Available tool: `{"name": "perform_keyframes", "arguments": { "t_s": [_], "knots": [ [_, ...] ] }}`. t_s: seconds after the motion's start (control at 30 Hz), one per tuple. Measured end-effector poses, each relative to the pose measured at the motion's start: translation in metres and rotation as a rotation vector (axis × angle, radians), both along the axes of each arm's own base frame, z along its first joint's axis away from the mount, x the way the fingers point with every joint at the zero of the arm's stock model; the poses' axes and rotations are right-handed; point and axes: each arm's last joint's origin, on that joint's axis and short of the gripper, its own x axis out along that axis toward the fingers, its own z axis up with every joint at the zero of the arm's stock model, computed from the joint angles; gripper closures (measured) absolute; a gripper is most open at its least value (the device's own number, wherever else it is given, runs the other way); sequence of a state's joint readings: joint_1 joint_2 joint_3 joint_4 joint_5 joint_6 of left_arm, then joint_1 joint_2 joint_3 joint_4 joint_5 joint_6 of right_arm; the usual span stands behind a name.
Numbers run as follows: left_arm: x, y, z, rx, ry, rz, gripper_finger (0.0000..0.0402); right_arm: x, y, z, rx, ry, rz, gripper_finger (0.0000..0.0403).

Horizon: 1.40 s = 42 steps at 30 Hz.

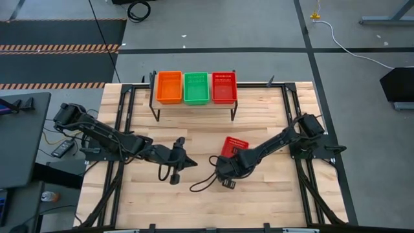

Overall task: Stack baskets on shelf by color
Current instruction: Stack the red bin on the red bin on the shelf

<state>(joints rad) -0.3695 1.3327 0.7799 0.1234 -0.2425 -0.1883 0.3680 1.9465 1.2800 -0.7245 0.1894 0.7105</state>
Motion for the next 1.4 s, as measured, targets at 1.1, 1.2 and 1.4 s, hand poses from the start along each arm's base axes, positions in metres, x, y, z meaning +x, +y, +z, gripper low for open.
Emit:
{"name": "perform_keyframes", "arguments": {
  "t_s": [1.1, 1.2, 1.4],
  "knots": [
    [0.017, 0.022, 0.048, 0.079, -0.025, 0.105, 0.0383, -0.008, 0.011, 0.169, -0.291, 0.089, 0.117, 0.0395],
    [0.016, 0.023, 0.052, 0.097, 0.024, 0.106, 0.0382, -0.002, 0.002, 0.183, -0.302, 0.049, 0.155, 0.0395],
    [0.015, 0.031, 0.050, 0.128, 0.091, 0.122, 0.0378, 0.007, -0.028, 0.206, -0.351, 0.001, 0.172, 0.0395]
  ]
}}
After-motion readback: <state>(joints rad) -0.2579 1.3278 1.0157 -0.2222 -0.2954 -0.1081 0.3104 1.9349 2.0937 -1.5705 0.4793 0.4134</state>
